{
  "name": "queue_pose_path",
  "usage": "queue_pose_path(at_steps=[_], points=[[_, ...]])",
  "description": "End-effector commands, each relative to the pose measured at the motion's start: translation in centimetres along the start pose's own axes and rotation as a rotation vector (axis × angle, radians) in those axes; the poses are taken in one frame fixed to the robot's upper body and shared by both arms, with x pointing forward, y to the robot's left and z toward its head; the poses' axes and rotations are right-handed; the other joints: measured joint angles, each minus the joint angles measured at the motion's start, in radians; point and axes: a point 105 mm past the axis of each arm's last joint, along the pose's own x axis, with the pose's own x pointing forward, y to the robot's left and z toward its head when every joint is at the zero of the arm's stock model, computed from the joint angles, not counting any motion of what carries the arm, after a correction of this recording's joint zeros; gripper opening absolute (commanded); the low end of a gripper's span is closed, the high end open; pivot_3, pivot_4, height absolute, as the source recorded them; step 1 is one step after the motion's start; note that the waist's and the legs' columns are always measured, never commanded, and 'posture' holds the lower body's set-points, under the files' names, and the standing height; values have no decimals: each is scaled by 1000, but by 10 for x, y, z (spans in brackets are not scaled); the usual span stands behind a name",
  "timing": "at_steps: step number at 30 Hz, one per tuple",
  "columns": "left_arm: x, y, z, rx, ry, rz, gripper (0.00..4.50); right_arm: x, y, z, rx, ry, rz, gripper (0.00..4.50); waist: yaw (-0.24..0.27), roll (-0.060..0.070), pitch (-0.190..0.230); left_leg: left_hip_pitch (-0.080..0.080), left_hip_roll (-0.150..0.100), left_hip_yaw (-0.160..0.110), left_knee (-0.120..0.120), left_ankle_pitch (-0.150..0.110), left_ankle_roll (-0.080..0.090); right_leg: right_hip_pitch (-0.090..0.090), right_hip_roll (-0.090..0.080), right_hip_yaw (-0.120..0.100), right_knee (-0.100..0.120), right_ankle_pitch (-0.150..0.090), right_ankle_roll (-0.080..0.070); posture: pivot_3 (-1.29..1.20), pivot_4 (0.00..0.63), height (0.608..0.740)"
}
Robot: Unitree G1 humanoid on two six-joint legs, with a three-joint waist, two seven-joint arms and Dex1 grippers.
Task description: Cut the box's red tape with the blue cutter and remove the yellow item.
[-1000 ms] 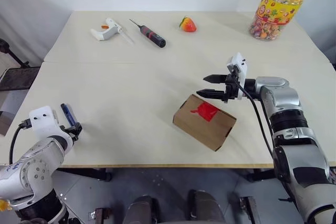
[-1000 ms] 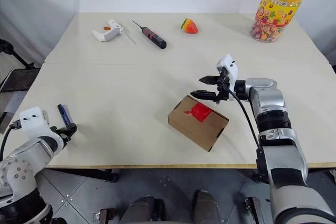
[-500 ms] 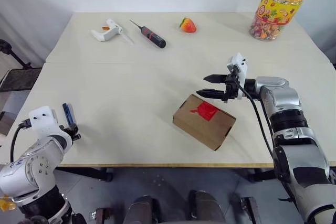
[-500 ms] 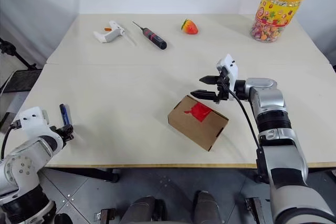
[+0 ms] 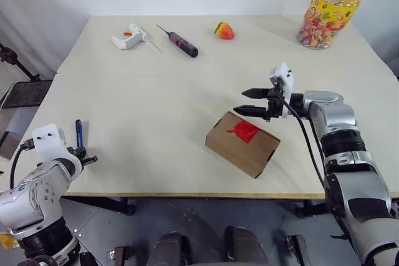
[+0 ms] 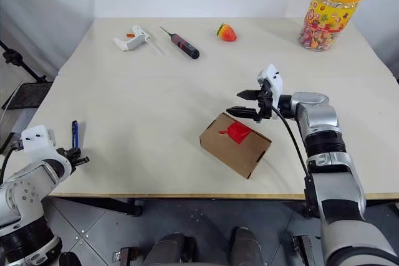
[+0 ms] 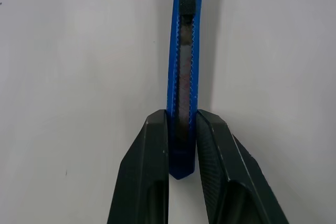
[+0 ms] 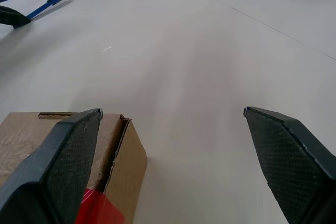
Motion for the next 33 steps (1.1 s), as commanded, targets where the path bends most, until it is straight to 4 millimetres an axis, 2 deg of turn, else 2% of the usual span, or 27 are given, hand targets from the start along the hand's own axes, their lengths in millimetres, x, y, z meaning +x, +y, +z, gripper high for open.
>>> queue_pose_path(at_steps=[1,5,9,14,20,24,27,33], points=[[5,7,-25,2,113,22,666,-6,0,23,-62,-44,-2,4500,1,0,0,0,0,0,0,0,0,0,0,0,0,0,0,0,150,740],[3,7,-23,27,106,14,666,-6,1,24,-65,-48,2,4500,0,0,0,0,0,0,0,0,0,0,0,0,0,0,0,0,150,740],[-11,-3,-10,205,65,-62,666,-9,3,30,-81,-63,11,4500,-7,-1,1,-1,0,0,-1,0,0,-2,-1,1,0,0,0,0,150,740],[-30,-30,4,275,-39,-308,666,-8,11,37,-116,-67,43,4500,-12,-2,2,-2,0,-1,-5,-1,-1,-3,-1,1,-1,0,0,0,150,740],[-59,-61,3,476,-102,-645,666,-4,31,48,-173,-73,93,4500,-15,-6,4,-4,2,-1,-8,-2,-2,-4,-1,0,-7,0,-1,0,150,740],[-89,-86,-9,688,-114,-994,666,-5,66,52,-256,-34,189,4500,-12,-6,6,-4,2,-1,-9,-2,-2,-5,-1,-1,-8,-1,-2,0,150,740],[-88,-86,-10,837,-149,-1105,666,-5,87,51,-297,-8,243,4500,-12,-6,6,-5,1,0,-11,-2,-2,-5,0,-3,-11,-1,-2,0,150,740],[-80,-90,-16,1073,-103,-1275,666,-1,123,45,-356,51,320,4500,-12,-6,6,-4,2,3,-12,-2,-1,-6,2,-12,-11,-1,-2,0,150,740]])
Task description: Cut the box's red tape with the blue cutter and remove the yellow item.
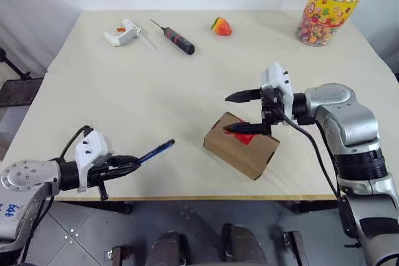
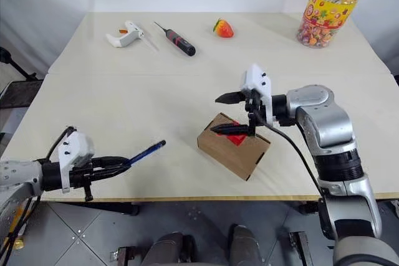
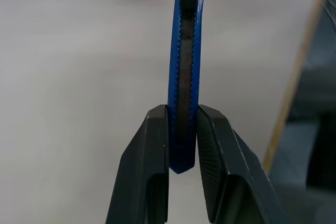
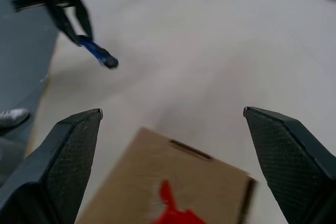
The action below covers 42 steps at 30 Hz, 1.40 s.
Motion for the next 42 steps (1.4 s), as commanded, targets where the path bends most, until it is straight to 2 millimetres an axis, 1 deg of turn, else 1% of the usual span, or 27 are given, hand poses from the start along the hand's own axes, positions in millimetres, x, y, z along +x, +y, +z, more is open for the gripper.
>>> queue_pose_path(at_steps=[1,3,5,6,8,10,12,14,17,19,21,24,30,33,37,42], points=[[5,-2,0,118,22,-107,666,7,20,11,-60,22,55,4500,0,0,0,0,0,0,0,0,0,0,0,-1,0,0,0,0,150,740],[8,-5,-4,146,47,-164,666,12,29,13,-70,27,80,4500,0,0,0,0,0,1,0,0,1,-1,0,-1,1,0,0,0,150,740],[10,-3,-11,187,94,-189,666,16,36,15,-47,43,109,4500,0,-1,0,0,0,2,0,-1,2,-2,0,-2,2,0,0,0,150,740],[12,-1,-13,203,115,-193,654,20,36,15,-65,66,94,4321,0,-1,1,0,0,3,0,-1,2,-3,-1,-2,3,0,0,0,150,740],[14,0,-17,226,147,-203,651,27,47,7,-118,169,117,3892,0,-2,1,-1,0,4,0,-1,2,-4,-1,-2,4,0,0,0,150,740],[15,0,-20,246,166,-213,651,36,62,10,-173,168,164,3186,0,-2,1,-3,0,6,0,-1,2,-9,-1,-2,6,0,0,0,150,740],[16,-2,-23,264,183,-222,651,47,70,11,-210,163,173,2490,-1,-2,1,-4,0,8,0,-1,2,-10,-1,-2,6,0,0,0,150,740],[17,-3,-23,268,185,-223,651,53,70,7,-239,177,156,1738,-1,-4,2,-4,0,9,0,-1,2,-11,-1,-2,6,0,0,0,150,740],[20,-2,-24,278,188,-205,651,65,70,-7,-302,240,173,684,-1,-4,1,-3,0,10,0,-1,3,-11,-1,-2,6,0,0,0,150,740],[21,-3,-24,285,194,-201,651,69,71,-11,-321,248,186,30,-1,-4,1,-3,0,10,0,-1,3,-11,-1,-2,6,0,0,0,150,740],[22,-3,-26,293,197,-196,651,75,75,-12,-337,246,211,30,0,-4,1,-3,0,10,0,0,3,-11,-1,-2,6,0,0,0,150,740],[28,-8,-27,294,194,-197,651,92,86,-20,-362,245,281,30,-1,-5,1,-2,0,11,0,0,3,-11,-1,-2,7,0,0,0,150,740],[36,-22,-24,261,163,-217,651,105,93,-30,-366,239,338,30,5,-6,0,-1,-2,11,2,0,5,-10,-3,-2,11,0,1,0,150,740],[38,-26,-23,264,167,-220,651,108,93,-35,-372,247,346,30,6,-6,0,-1,-2,11,2,-1,5,-10,-4,-2,12,0,1,0,150,740],[39,-31,-25,266,168,-236,651,113,90,-49,-410,280,359,30,4,-6,0,0,-2,11,2,-1,5,-10,-4,-2,13,0,1,0,150,740],[40,-29,-25,268,170,-238,651,116,85,-58,-427,299,363,30,2,-6,0,1,-2,11,2,-1,5,-10,-4,-2,13,0,1,0,150,740]])
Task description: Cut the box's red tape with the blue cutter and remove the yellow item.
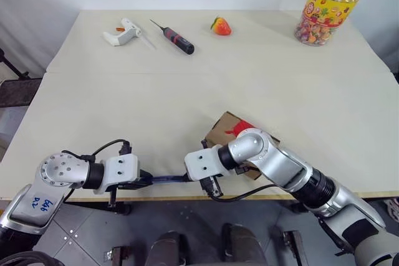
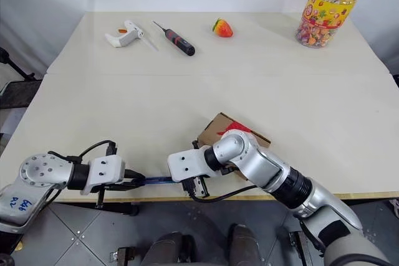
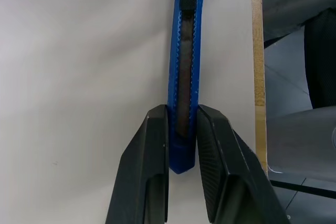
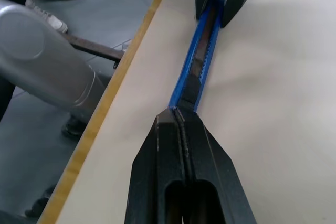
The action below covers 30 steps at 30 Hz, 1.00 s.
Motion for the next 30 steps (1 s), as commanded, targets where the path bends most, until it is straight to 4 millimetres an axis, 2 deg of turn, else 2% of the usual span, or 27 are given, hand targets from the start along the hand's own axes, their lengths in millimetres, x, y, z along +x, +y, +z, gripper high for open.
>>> queue_pose_path(at_steps=[1,5,14,24,27,30], points=[[10,-10,-2,-6,2,-52,651,5,-1,-1,-29,-4,4,30,0,0,0,0,0,0,0,0,0,0,0,0,0,0,0,0,150,740],[10,-10,-2,-5,1,-55,651,8,-2,-3,-30,-9,6,30,0,0,0,2,0,0,0,0,0,1,0,0,0,0,0,0,150,740],[11,-7,-4,1,6,-50,651,29,-9,7,-30,-64,16,30,-2,0,-1,2,0,0,1,0,0,1,0,0,2,0,0,0,150,740],[11,-5,-8,-7,3,-31,651,37,-14,16,1,-119,10,30,-4,0,-1,3,1,0,2,0,0,1,0,1,3,0,0,0,150,740],[11,-2,-8,-15,-6,-18,651,30,-21,20,40,-157,-21,30,-1,1,-2,2,1,0,3,0,0,1,0,1,4,0,0,0,150,740],[12,1,-9,-24,-23,6,651,10,-29,27,103,-211,-70,30,3,1,-2,1,0,-1,5,0,0,2,0,1,4,0,0,0,150,740]])
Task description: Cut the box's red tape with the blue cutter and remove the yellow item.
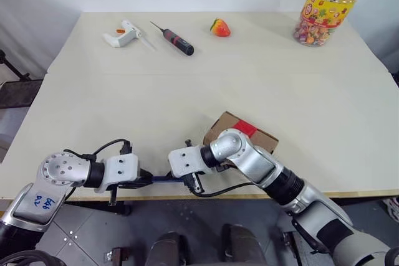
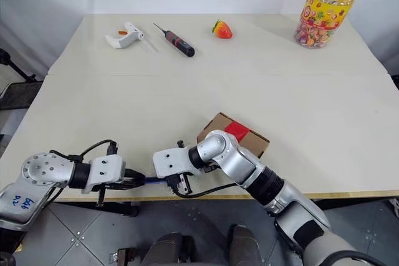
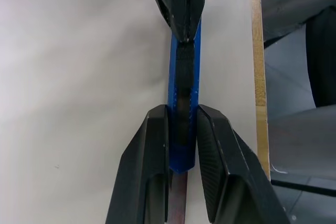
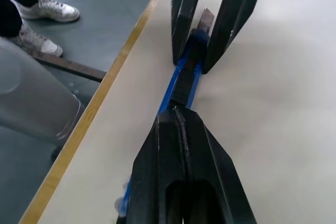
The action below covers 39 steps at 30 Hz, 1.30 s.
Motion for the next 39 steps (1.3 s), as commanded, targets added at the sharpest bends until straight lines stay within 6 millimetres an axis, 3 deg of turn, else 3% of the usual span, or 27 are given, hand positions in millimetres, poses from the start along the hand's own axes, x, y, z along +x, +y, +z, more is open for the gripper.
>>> queue_pose_path(at_steps=[1,5,8,10,14,20,22,23,29,39], points=[[8,-3,-7,-35,-5,7,651,-23,-11,22,51,-105,-68,30,3,0,0,0,0,0,1,0,0,0,0,0,0,0,0,0,150,740],[6,2,-6,-41,-22,47,651,-44,-15,33,108,-150,-100,30,8,0,0,-1,0,-1,2,0,1,0,0,0,0,0,0,0,150,740],[-3,21,10,-9,-148,202,651,-99,-28,49,305,-202,-185,30,15,1,1,-2,0,-1,3,-1,1,-1,0,0,0,0,0,0,150,740],[-8,39,17,33,-205,329,651,-121,-35,49,433,-169,-218,380,18,0,1,-6,1,-1,7,-1,2,-3,0,-1,1,0,0,0,150,740],[-8,63,23,113,-255,501,651,-153,-59,49,541,-165,-370,1624,16,-1,0,-6,2,-3,7,-2,1,-2,0,-2,2,0,0,0,150,740],[5,83,50,214,-436,647,651,-177,-73,37,793,-129,-398,3722,15,-2,0,-6,1,1,6,-3,2,-4,-1,-2,2,0,0,0,150,740],[12,90,55,249,-471,682,651,-180,-82,40,880,-137,-397,4417,15,-2,0,-6,0,2,7,-3,2,-4,-1,-2,2,1,1,0,150,740],[14,93,57,255,-484,696,651,-179,-84,41,902,-136,-388,4463,14,-2,0,-7,0,2,7,-3,2,-4,-1,-2,2,1,1,0,150,740],[27,97,59,315,-506,729,651,-167,-93,42,913,-132,-359,4463,7,-3,-1,-7,1,3,6,-3,3,-4,-1,-4,2,1,1,0,150,740],[26,98,67,332,-545,779,651,-142,-101,30,998,-109,-318,4463,-8,-3,-1,-7,1,2,6,-3,3,-4,-1,-5,2,1,1,0,150,740]])
